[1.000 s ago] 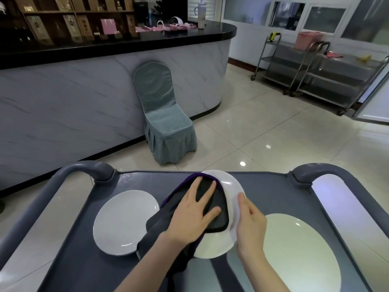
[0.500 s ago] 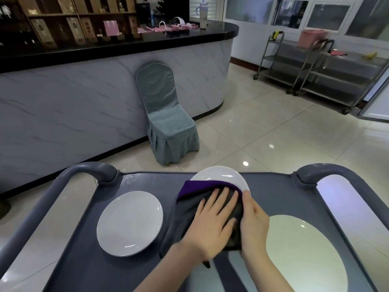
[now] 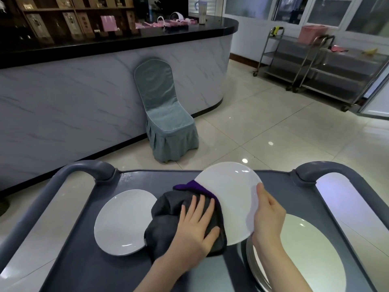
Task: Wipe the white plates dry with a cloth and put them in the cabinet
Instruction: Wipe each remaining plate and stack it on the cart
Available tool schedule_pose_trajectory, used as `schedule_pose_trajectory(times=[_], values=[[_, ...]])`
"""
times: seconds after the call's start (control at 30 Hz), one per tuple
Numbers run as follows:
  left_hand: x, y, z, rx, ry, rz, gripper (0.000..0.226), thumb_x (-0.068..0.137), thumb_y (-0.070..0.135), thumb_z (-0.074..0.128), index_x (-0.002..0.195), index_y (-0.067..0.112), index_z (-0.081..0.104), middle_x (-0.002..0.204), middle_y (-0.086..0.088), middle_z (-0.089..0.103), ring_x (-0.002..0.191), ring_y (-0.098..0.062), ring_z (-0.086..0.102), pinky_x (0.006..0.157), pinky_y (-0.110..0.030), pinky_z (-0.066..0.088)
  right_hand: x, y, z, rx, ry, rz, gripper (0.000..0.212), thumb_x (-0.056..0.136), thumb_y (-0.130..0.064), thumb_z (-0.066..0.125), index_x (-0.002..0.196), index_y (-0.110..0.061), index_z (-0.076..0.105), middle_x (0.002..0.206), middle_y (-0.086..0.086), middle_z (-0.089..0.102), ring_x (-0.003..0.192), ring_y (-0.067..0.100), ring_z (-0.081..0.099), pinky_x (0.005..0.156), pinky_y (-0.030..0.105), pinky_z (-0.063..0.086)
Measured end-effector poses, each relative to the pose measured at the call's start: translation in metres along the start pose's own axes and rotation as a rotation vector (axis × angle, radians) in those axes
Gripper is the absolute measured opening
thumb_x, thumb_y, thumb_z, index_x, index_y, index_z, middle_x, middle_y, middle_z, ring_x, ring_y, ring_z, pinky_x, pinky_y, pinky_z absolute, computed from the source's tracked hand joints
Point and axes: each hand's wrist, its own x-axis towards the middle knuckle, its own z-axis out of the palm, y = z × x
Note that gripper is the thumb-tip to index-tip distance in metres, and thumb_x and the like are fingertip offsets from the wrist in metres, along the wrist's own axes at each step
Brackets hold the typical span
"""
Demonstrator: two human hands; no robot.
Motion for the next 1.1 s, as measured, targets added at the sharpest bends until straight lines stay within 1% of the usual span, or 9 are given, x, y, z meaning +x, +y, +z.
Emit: schedule_pose_trajectory(times=[0.1, 0.17, 0.33, 0.47, 0.6, 0.73, 0.9, 1.0, 1.1], values=[[-0.015, 0.024, 0.007, 0.082, 0.139, 0.105, 0.061, 0.092, 0.042, 0.036, 0.151, 0.027, 0.035, 0.16, 0.006, 0.028, 0.15, -0.023, 0.021, 0.121, -0.052, 0.017, -0.007, 0.009, 0.005, 0.008, -0.003, 0.042, 0.049, 0.097, -0.034, 0.061, 0.054, -0.02, 0.042, 0.056, -0.003, 0.038, 0.06, 0.017, 0.035, 0.058, 0.03, 0.032], [-0.011, 0.035, 0.007, 0.111, 0.188, 0.16, 0.055, 0.094, 0.035, 0.039, 0.148, 0.022, 0.044, 0.157, 0.003, 0.038, 0.148, -0.023, 0.026, 0.119, -0.049, 0.023, -0.016, 0.015, 0.01, -0.028, -0.07, 0.021, 0.054, 0.099, -0.034, 0.058, 0.048, -0.021, 0.047, 0.051, -0.007, 0.044, 0.053, 0.01, 0.04, 0.057, 0.03, 0.036], [0.033, 0.027, -0.017, 0.125, 0.045, 0.13, 0.07, 0.089, 0.046, 0.013, 0.157, 0.031, 0.011, 0.165, 0.012, -0.001, 0.144, -0.003, -0.028, 0.119, -0.041, -0.006, -0.031, 0.025, 0.02, 0.032, -0.134, 0.083, 0.039, 0.099, -0.032, 0.059, 0.066, -0.019, 0.075, 0.067, -0.004, 0.072, 0.068, 0.017, 0.062, 0.071, 0.035, 0.051], [0.051, 0.001, -0.033, 0.117, 0.026, 0.051, 0.064, 0.1, 0.051, 0.023, 0.158, 0.031, 0.001, 0.165, 0.014, -0.007, 0.148, -0.002, -0.019, 0.124, -0.045, -0.001, -0.029, 0.021, 0.016, -0.01, -0.104, 0.061, 0.054, 0.097, -0.03, 0.061, 0.048, -0.018, 0.042, 0.054, -0.001, 0.04, 0.061, 0.018, 0.036, 0.058, 0.031, 0.035], [0.041, -0.015, -0.034, 0.136, 0.075, -0.029, 0.068, 0.096, 0.058, 0.014, 0.155, 0.033, -0.012, 0.162, 0.013, -0.016, 0.149, -0.006, -0.021, 0.122, -0.04, -0.012, -0.013, 0.005, 0.01, -0.033, -0.122, -0.04, 0.049, 0.096, -0.033, 0.063, 0.066, 0.003, 0.048, 0.064, 0.004, 0.042, 0.063, 0.017, 0.039, 0.064, 0.032, 0.036], [0.009, -0.006, -0.015, 0.104, -0.017, -0.026, 0.069, 0.087, 0.061, 0.008, 0.144, 0.04, -0.024, 0.153, 0.022, -0.027, 0.144, -0.001, -0.03, 0.121, -0.041, -0.016, -0.002, -0.008, 0.006, -0.007, -0.065, -0.088, 0.052, 0.097, -0.035, 0.062, 0.058, -0.01, 0.037, 0.06, -0.003, 0.032, 0.06, 0.014, 0.031, 0.062, 0.03, 0.028], [-0.013, 0.026, 0.006, 0.17, 0.078, 0.08, 0.066, 0.089, 0.039, 0.036, 0.152, 0.02, 0.03, 0.156, 0.006, 0.037, 0.147, -0.014, 0.028, 0.113, -0.05, 0.028, -0.011, -0.001, 0.008, 0.019, -0.086, -0.061, 0.049, 0.099, -0.034, 0.058, 0.051, -0.024, 0.058, 0.052, -0.015, 0.049, 0.052, 0.004, 0.044, 0.059, 0.028, 0.039], [0.006, 0.035, 0.0, 0.113, 0.089, 0.143, 0.068, 0.096, 0.043, 0.018, 0.152, 0.034, -0.02, 0.161, 0.016, -0.015, 0.149, -0.007, -0.018, 0.121, -0.053, -0.003, -0.026, 0.008, 0.012, -0.024, -0.147, -0.119, 0.038, 0.1, -0.035, 0.056, 0.066, -0.027, 0.071, 0.061, -0.01, 0.066, 0.057, 0.003, 0.055, 0.064, 0.028, 0.047], [0.028, 0.034, -0.014, 0.137, 0.162, 0.114, 0.07, 0.092, 0.046, 0.014, 0.141, 0.041, -0.035, 0.151, 0.02, -0.034, 0.142, -0.004, -0.034, 0.119, -0.042, -0.013, -0.038, 0.011, 0.014, -0.037, -0.187, -0.143, 0.039, 0.099, -0.033, 0.058, 0.063, -0.026, 0.07, 0.056, -0.01, 0.062, 0.052, 0.0, 0.05, 0.055, 0.015, 0.045]])
